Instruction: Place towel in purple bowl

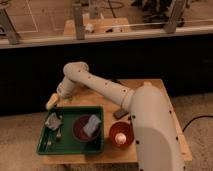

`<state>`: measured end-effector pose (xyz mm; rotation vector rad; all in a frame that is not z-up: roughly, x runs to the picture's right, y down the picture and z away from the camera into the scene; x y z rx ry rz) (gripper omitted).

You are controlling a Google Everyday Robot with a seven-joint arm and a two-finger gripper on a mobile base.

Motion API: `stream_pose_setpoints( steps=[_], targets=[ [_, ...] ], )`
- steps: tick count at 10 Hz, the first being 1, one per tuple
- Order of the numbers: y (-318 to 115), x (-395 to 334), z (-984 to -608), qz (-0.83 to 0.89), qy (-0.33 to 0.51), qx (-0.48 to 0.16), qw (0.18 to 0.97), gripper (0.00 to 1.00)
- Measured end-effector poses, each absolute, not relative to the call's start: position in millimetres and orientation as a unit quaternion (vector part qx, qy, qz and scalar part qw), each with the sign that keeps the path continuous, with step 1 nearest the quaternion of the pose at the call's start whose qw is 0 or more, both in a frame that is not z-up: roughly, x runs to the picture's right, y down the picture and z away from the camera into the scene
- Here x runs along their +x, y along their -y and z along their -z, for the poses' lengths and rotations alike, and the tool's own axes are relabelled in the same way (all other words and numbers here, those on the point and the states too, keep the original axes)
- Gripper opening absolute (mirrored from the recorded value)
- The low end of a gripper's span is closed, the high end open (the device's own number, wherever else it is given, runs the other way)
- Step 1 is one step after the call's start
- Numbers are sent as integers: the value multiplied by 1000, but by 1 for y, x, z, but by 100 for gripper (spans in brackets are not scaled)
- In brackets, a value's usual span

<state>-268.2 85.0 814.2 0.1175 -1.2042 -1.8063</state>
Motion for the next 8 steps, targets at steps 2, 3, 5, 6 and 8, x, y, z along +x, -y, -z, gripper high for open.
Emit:
stream_pose_setpoints(
  steps=[2, 3, 5, 6, 8],
  targets=[
    [-86, -272, -812, 742, 491, 42, 454, 80],
    [-86, -271, -813, 742, 490, 42, 455, 80],
    [-86, -270, -813, 742, 490, 42, 456, 80],
    [-86, -271, -813, 740, 492, 42, 456, 80],
    [-85, -273, -808, 732, 510, 38, 451, 80]
  ],
)
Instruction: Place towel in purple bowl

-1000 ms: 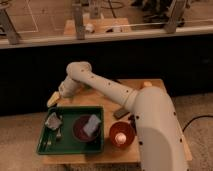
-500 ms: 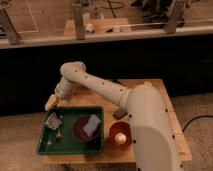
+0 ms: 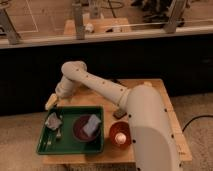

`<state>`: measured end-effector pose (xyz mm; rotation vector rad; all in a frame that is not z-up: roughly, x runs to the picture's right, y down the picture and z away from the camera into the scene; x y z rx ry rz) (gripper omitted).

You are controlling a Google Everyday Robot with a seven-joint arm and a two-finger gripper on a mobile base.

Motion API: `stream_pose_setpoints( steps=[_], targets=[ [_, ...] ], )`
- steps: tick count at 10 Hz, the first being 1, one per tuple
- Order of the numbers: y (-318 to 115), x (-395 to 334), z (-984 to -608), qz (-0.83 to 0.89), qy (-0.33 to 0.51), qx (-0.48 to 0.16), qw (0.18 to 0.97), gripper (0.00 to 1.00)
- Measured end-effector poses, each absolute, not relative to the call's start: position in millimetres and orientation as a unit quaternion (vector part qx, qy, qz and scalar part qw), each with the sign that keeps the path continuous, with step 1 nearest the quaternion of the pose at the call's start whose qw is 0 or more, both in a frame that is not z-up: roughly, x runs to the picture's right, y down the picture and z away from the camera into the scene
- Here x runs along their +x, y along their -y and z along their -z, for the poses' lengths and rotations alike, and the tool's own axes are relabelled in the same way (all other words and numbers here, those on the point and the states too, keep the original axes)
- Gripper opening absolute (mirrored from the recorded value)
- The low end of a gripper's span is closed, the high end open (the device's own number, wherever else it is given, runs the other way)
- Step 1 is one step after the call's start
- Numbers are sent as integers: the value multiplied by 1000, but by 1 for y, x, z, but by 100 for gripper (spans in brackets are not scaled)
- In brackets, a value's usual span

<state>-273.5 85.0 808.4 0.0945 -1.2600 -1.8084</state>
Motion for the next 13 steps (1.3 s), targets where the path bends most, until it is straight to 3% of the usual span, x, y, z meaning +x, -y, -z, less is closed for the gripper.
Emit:
stream_pose_setpoints(
  steps=[6, 13],
  targets=[
    [-110, -279, -787, 715, 529, -2, 456, 80],
    [-121, -277, -789, 714, 530, -1, 458, 80]
  ],
)
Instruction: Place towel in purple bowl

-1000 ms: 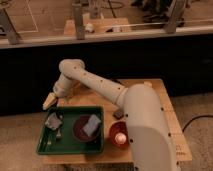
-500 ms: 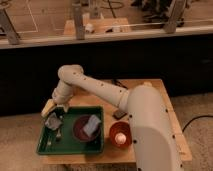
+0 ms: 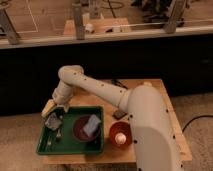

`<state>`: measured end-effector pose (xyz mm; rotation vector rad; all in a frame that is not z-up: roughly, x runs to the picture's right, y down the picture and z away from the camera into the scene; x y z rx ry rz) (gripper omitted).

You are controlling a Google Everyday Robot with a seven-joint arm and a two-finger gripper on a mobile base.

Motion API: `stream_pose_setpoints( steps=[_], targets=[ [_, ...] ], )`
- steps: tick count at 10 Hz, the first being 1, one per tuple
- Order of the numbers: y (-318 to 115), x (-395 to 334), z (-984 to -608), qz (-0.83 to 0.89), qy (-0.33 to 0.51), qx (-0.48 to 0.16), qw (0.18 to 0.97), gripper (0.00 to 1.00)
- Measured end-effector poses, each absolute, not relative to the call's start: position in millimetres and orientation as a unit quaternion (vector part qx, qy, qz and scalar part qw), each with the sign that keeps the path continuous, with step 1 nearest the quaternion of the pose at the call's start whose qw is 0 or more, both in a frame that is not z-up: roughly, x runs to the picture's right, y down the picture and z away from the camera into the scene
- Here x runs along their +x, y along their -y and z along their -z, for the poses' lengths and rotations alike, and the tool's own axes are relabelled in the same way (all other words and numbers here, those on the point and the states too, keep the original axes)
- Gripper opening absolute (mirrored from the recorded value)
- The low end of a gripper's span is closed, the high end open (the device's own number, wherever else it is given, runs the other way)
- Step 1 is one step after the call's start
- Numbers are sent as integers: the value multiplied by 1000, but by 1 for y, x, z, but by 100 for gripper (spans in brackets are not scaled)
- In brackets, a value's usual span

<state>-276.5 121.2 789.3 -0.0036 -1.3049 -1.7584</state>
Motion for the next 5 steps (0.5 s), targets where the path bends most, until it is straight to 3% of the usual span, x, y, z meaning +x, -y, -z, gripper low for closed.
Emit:
stream_pose_setpoints(
  steps=[5],
  targets=[
    [-137, -283, -799, 728, 511, -30, 455, 80]
  ],
)
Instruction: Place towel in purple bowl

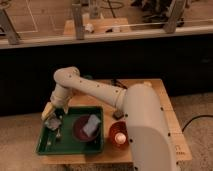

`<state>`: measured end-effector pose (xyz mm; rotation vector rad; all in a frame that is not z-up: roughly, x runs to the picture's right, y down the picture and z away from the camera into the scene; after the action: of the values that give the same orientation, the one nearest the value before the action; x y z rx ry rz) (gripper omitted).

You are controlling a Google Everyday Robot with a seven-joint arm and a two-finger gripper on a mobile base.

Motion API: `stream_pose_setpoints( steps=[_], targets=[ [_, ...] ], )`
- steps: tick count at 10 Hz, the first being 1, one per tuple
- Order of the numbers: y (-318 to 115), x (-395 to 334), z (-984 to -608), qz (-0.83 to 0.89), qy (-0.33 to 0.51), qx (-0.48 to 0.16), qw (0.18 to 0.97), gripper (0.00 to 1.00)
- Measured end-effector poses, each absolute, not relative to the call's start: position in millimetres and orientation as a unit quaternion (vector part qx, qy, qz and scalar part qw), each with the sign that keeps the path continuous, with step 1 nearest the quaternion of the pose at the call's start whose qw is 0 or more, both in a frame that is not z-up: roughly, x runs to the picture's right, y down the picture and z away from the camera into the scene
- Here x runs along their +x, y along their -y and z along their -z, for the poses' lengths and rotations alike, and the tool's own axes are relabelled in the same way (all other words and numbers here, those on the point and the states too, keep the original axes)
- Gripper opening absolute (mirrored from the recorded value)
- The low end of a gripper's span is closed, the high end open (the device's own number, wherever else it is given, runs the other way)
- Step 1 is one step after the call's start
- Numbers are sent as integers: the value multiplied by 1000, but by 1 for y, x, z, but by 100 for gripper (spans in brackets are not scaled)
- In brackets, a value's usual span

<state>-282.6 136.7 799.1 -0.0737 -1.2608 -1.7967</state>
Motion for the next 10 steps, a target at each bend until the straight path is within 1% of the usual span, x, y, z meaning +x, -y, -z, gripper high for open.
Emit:
stream_pose_setpoints(
  steps=[6, 10],
  targets=[
    [-144, -281, -808, 712, 494, -51, 496, 80],
    [-150, -279, -813, 712, 490, -67, 498, 80]
  ],
)
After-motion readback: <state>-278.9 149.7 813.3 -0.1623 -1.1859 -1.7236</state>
